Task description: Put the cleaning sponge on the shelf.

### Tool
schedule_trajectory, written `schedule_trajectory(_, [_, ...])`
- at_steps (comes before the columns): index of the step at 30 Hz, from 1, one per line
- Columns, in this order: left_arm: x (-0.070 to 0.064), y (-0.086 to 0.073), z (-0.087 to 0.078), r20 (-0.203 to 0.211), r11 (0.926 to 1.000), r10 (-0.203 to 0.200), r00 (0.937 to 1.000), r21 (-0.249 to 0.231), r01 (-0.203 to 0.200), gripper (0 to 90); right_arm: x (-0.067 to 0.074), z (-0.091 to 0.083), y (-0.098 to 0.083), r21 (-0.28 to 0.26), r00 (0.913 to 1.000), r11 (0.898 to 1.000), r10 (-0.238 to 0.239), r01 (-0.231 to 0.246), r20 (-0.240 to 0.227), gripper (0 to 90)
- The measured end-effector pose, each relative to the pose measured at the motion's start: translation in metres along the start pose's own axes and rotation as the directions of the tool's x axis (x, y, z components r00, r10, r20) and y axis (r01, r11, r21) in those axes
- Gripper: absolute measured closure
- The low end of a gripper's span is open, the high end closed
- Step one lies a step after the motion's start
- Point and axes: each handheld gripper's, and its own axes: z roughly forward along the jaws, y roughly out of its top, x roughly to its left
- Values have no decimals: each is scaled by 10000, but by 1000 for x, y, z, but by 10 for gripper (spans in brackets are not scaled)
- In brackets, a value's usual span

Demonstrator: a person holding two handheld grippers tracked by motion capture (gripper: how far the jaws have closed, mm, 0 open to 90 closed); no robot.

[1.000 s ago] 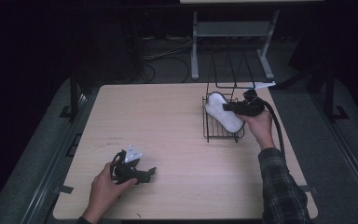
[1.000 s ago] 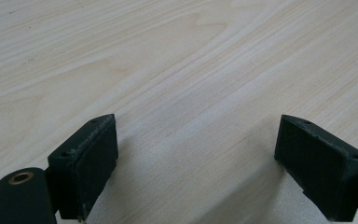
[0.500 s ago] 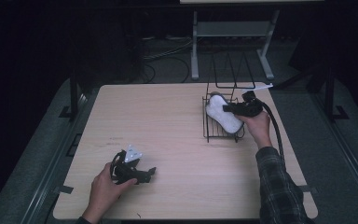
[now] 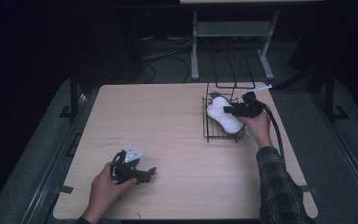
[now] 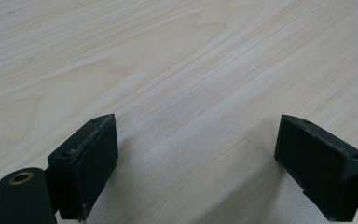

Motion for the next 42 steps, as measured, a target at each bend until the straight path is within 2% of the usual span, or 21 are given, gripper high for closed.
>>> schedule_trajectory(5, [0, 0, 0, 2, 10000, 2, 10000, 1, -2, 124, -1, -4, 1, -159, 9998, 9999, 29, -26, 187, 458])
schedule_trajectory(10, [0, 0, 0, 1, 10000, 0, 10000, 1, 0, 124, 1, -11, 2, -300, 9997, 9995, -92, 98, 207, 493])
schedule_trajectory(12, [0, 0, 0, 1, 10000, 2, 10000, 1, -2, 124, 2, -16, 2, -234, 9995, 9994, -270, 273, 135, 584])
schedule_trajectory(14, [0, 0, 0, 0, 10000, -1, 10000, 0, 1, 124, 4, -21, 0, -318, 9985, 9983, -478, 487, 276, 693])
schedule_trajectory(18, [0, 0, 0, 4, 10000, 9, 10000, 0, -9, 124, 5, -31, -7, -167, 9983, 9984, -533, 537, 234, 850])
schedule_trajectory(20, [0, 0, 0, 17, 10000, 7, 10000, 2, -7, 124, 6, -35, -10, 15, 9977, 9979, -651, 650, 211, 898])
schedule_trajectory(29, [0, 0, 0, 16, 10000, 10, 10000, 18, -10, 124, 11, -43, -35, 529, 9947, 9937, -998, 984, 241, 898])
schedule_trajectory(36, [0, 0, 0, 3, 10000, 12, 10000, 25, -12, 124, 16, -39, -44, 911, 9922, 9886, -1225, 1200, 231, 898])
schedule_trajectory(42, [0, 0, 0, 11, 10000, 11, 10000, 22, -11, 124, 20, -37, -48, 907, 9911, 9873, -1324, 1305, 153, 899])
